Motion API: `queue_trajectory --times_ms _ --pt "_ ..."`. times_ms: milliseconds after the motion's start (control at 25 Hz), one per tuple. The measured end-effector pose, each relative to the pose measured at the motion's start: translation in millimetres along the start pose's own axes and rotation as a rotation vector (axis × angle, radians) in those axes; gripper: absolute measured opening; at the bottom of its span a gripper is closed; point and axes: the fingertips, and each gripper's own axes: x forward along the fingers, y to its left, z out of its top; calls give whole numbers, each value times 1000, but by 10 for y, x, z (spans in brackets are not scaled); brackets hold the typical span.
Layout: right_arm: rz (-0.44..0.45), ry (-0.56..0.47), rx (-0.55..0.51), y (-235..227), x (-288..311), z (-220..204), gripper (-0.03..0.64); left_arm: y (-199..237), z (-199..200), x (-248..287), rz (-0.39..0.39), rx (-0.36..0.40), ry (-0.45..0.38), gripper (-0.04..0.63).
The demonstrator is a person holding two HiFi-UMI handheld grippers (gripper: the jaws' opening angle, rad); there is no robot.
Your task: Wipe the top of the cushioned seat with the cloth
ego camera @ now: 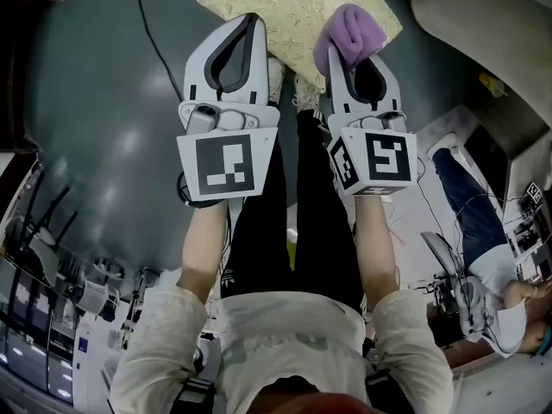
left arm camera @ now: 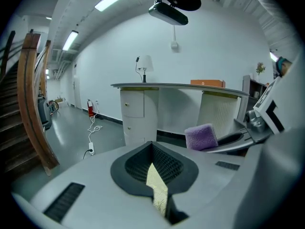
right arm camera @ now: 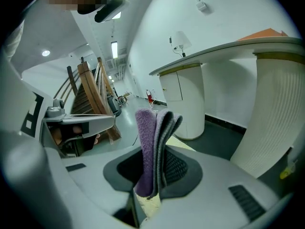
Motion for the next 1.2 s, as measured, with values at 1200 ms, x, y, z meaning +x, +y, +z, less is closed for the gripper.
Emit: queue_trajectory --times_ms 1200 --pt "116 245 816 -306 2564 113 92 390 -378 470 -10 -37 156 -8"
